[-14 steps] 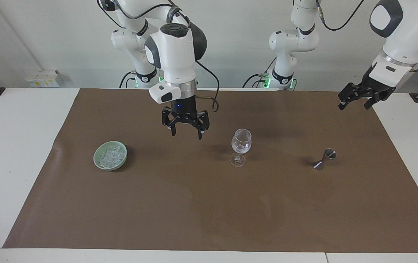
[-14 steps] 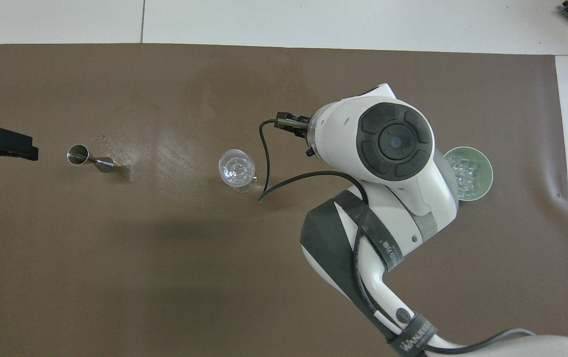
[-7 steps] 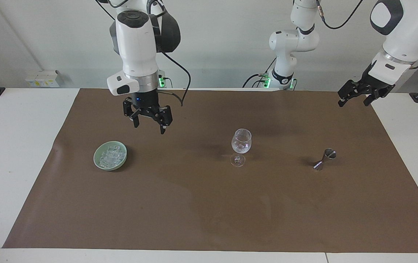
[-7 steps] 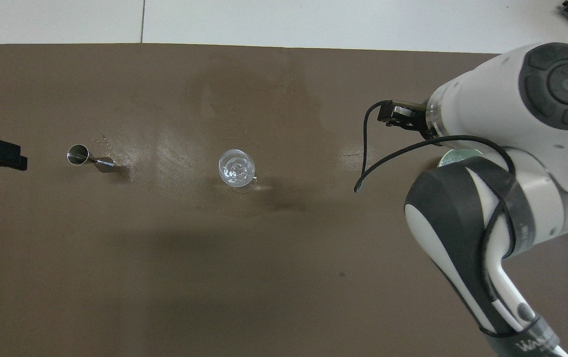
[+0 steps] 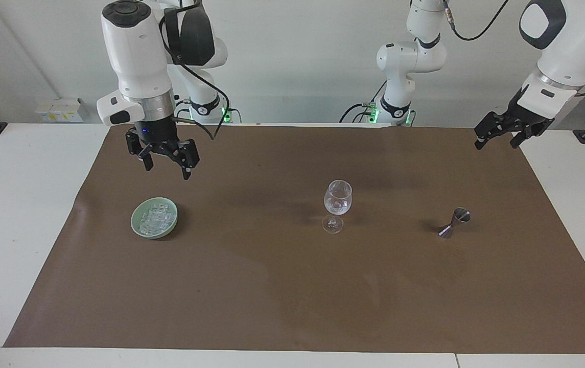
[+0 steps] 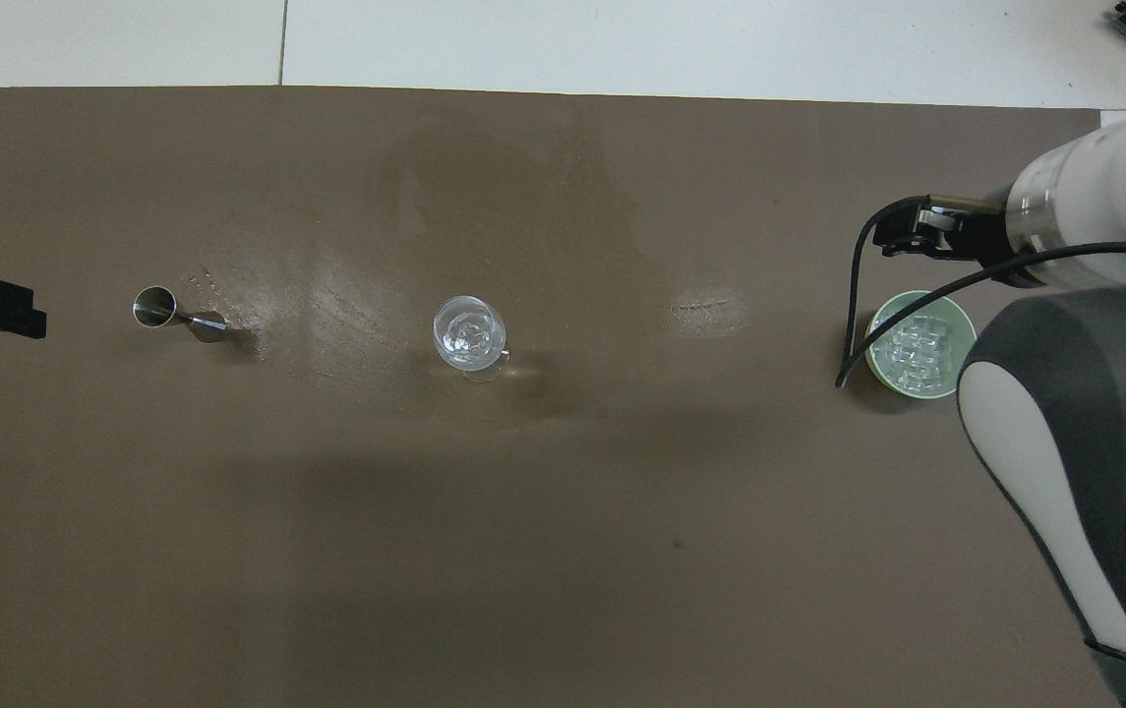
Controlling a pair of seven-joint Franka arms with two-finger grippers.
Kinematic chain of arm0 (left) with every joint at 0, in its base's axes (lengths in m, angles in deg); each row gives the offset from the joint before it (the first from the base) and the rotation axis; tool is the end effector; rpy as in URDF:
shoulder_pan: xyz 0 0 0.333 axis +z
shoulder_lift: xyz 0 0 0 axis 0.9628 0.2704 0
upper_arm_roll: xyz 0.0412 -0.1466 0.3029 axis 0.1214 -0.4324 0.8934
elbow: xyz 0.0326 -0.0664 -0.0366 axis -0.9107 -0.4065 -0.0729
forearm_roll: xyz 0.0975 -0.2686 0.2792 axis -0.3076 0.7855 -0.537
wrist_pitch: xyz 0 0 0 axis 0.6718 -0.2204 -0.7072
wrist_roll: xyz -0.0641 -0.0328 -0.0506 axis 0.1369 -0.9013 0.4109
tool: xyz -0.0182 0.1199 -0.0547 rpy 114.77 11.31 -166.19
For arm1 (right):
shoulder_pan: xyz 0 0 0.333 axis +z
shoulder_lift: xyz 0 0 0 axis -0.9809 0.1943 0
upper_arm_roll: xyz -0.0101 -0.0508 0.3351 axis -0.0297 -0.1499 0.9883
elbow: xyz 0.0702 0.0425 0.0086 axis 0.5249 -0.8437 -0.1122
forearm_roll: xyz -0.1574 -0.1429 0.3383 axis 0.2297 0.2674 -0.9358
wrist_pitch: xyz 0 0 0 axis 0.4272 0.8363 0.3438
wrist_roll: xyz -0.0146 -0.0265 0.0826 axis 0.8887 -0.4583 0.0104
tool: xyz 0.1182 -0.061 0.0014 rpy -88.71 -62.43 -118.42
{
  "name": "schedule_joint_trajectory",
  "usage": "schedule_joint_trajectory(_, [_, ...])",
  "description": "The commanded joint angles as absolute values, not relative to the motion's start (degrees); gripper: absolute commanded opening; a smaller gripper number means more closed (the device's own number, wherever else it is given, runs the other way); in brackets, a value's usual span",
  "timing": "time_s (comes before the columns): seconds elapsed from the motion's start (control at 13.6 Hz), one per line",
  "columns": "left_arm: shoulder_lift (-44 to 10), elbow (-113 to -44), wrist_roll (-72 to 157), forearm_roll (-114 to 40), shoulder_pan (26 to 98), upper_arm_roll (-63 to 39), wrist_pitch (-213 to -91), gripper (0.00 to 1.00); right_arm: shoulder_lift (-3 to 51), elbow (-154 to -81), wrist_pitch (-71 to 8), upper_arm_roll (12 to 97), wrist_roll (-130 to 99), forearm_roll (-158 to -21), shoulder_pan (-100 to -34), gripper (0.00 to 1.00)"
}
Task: Pour wine and add ice with both arms
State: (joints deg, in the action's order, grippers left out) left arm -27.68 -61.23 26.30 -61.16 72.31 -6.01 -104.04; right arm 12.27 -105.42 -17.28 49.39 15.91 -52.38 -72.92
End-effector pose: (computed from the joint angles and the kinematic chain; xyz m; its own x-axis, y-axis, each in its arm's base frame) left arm 0.5546 0.0114 0.6123 0.9997 0.0162 -0.0195 0.0164 -0.9998 0.0146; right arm 0.6012 0.0719 0.5939 0.9560 -0.2407 0.1677 -0.2512 -0.9669 0.0440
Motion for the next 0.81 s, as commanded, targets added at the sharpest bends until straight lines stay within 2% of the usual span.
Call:
schedule_joint_trajectory(0.0, [-29.1, -61.3, 25.6, -63.9, 71.5, -5.7, -104.7, 1.00, 10.5, -105.9, -13.9, 49.3, 11.0, -55.8, -75.5, 1.00])
schedule_joint_trajectory(0.74, [-30.0, -60.8, 26.1, -63.7, 71.2, -5.6, -104.8, 1.00, 8.0, -101.9, -3.7, 42.2, -0.3, -56.2, -75.5, 1.00])
